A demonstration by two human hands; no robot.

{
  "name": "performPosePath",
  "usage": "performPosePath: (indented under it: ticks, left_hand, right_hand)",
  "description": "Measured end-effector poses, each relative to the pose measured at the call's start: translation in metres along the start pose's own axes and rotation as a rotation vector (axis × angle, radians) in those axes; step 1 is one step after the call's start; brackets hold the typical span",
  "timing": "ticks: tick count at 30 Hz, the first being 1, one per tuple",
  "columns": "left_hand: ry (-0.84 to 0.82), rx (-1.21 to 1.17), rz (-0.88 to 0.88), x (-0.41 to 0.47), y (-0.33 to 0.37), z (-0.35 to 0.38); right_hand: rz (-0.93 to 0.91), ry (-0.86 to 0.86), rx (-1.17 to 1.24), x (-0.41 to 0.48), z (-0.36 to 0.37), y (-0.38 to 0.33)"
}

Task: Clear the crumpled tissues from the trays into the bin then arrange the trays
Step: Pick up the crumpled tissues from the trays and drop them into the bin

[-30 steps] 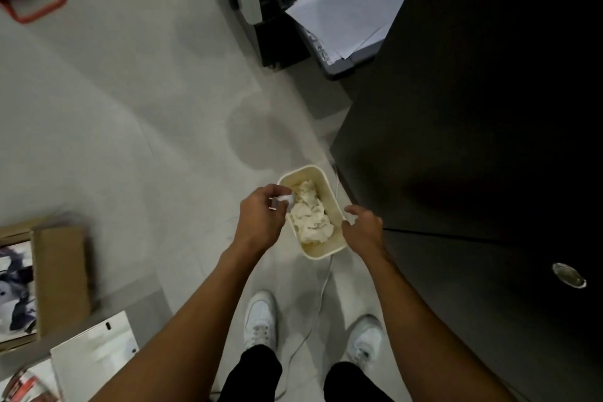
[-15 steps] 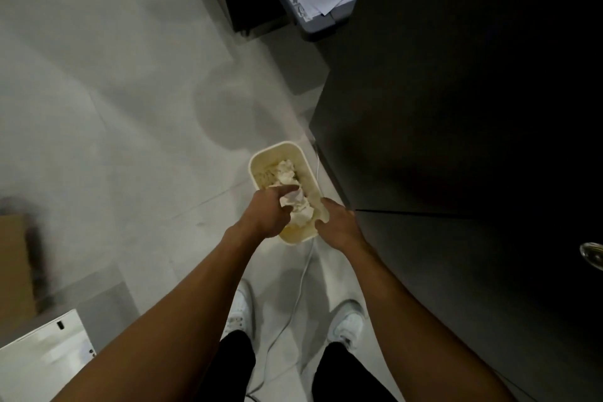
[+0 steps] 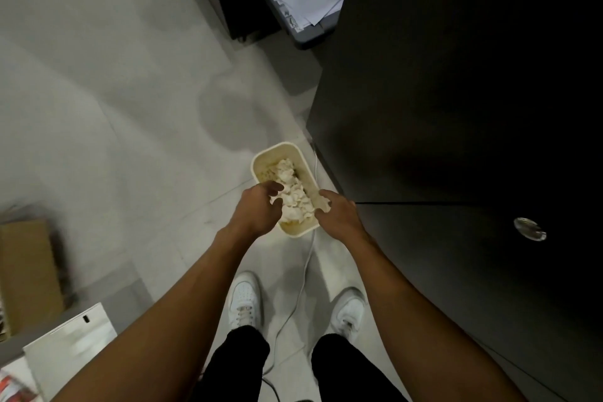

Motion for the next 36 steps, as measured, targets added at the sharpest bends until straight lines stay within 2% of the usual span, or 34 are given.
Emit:
performPosePath:
  ticks: [16,23,29,36]
  left_hand:
    - [0.106,-0.123,0.189,-0.152,0.167,-0.172]
    - [0.144,-0.164,0.351,-0.214,0.261,-0.238]
    - [0.178,-0.138,0.571,-0.254,0.345,-0.269]
    - [0.106,-0.084,0.772,-0.301,0.44,-0.251]
  right_hand:
    - [-0.164,0.229,0.295,-0.216,-0.147,-0.143]
    - [-0.297,0.467,0.437,-0.32,-0.216,-0.195]
    - [-0.379,0.681,0.516,-0.391,-0.284,-0.202]
    - [-0.421,0.888,0.563,-0.466,-0.351,-0.169]
Point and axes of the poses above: each hand's wrist, its own x-axis towards the middle knuckle, its own z-axis out of the palm, y = z × x, the point moved 5 cm from there along x, towards the middle knuckle, and after that the axes turned 2 degrees about x, right-handed, at the moved point
